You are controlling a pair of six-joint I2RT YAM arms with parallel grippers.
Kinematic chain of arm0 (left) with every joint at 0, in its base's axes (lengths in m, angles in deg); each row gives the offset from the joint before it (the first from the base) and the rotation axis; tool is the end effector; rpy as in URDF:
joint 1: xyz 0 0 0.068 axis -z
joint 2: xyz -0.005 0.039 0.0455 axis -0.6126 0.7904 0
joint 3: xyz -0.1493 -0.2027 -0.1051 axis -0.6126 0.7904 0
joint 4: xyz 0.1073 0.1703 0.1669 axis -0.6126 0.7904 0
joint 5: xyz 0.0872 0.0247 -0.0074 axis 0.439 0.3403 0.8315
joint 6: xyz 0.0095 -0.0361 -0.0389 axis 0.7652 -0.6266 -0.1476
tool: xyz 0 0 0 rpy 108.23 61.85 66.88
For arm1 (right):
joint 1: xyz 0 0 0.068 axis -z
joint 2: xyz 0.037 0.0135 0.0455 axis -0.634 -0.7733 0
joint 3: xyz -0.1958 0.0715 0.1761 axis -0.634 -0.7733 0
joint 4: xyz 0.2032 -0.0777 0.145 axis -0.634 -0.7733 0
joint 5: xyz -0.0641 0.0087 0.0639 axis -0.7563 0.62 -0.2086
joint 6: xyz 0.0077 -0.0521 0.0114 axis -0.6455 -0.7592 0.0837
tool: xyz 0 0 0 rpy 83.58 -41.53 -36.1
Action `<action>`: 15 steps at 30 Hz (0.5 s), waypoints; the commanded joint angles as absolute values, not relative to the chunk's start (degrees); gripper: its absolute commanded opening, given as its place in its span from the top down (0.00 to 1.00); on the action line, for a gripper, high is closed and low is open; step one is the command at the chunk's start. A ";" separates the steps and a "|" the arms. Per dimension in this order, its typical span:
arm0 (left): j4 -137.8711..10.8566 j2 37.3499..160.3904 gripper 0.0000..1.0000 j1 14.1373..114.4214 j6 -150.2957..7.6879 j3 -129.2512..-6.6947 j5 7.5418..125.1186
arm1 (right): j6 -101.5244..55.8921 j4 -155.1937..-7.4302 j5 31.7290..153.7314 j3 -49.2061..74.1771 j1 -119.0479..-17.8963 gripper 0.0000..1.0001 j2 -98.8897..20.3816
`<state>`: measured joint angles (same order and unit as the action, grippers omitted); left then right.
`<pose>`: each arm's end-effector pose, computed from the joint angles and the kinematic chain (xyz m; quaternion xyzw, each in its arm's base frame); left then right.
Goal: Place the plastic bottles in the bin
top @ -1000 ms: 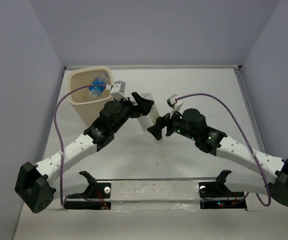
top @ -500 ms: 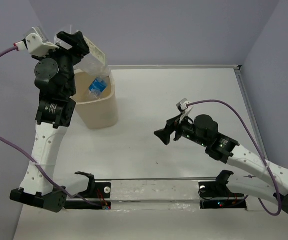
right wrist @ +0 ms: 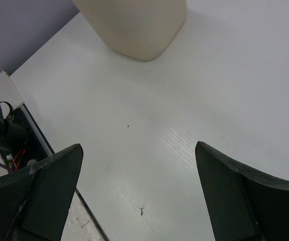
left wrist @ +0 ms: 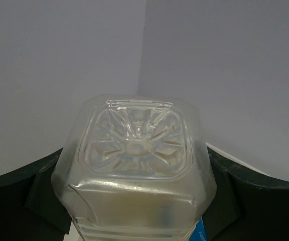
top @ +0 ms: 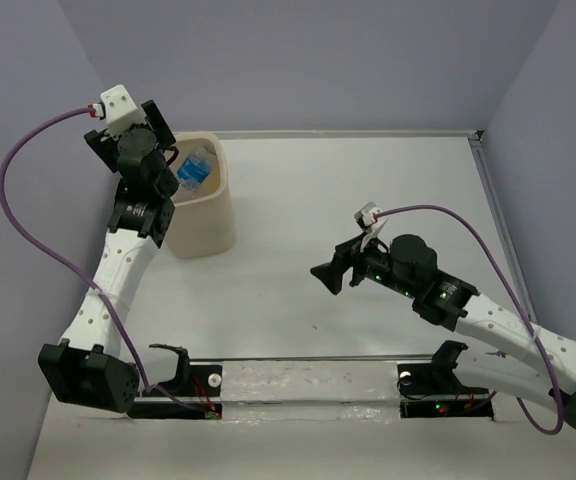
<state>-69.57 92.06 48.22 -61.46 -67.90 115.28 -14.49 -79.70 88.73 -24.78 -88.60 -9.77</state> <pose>0.2633 -0.0248 0.4547 -0.2239 0.6109 0.1412 0.7461 0.1389 0.1645 0.2997 -0.2472 0.7379 0.3553 0.5179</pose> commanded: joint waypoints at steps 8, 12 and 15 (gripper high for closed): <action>-80.48 94.47 0.53 54.92 -48.56 -58.66 113.18 | -15.13 -75.00 89.13 -25.53 -89.09 0.02 -9.15; -79.07 97.11 0.44 55.97 -50.05 -56.10 112.12 | -15.22 -75.09 88.17 -25.88 -89.09 0.02 -8.89; -77.14 99.13 0.27 56.85 -52.77 -55.31 112.56 | -15.30 -75.09 87.81 -25.80 -89.09 0.02 -9.06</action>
